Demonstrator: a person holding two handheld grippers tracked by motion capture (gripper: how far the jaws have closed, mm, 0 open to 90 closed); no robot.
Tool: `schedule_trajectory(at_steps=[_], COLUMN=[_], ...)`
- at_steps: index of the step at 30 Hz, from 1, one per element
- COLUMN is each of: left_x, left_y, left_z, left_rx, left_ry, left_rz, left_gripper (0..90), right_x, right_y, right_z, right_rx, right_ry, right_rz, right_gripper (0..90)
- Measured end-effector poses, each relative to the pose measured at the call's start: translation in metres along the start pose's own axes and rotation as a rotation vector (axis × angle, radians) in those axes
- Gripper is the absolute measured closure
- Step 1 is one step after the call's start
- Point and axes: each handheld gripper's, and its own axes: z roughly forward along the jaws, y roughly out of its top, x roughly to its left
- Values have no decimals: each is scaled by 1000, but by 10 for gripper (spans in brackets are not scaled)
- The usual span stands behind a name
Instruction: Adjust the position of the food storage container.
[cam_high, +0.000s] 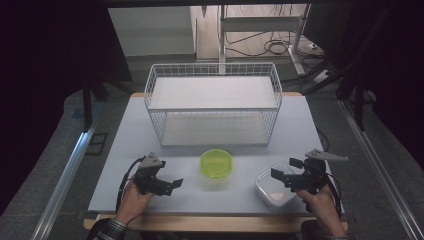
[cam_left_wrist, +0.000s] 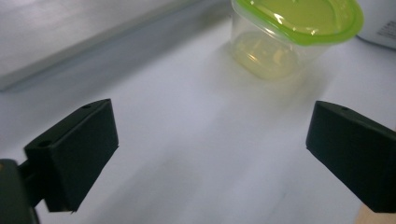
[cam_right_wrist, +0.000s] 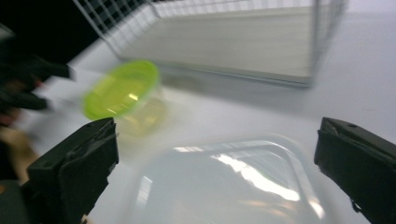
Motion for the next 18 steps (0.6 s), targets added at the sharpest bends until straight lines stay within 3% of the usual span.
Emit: schedule_trajectory(at_steps=[2, 6, 11, 17, 18], left_x=[0, 2, 0, -5, -5], left_y=[0, -2, 0, 4, 6], left_z=[-1, 2, 3, 4, 3], left_rx=[-25, -16, 6, 38, 27], left_ry=[9, 40, 31, 55, 28], left_rz=[13, 46, 38, 49, 34], left_gripper=[37, 44, 53, 45, 43], right_x=[-1, -4, 0, -1, 0], right_y=[-3, -5, -6, -6, -6], right_z=[-1, 2, 6, 7, 7], right_rx=[11, 34, 45, 46, 46], right_ry=[-62, -113, -110, -111, -115], right_rz=[-40, -80, -99, -102, -106], right_gripper=[0, 12, 51, 83, 89])
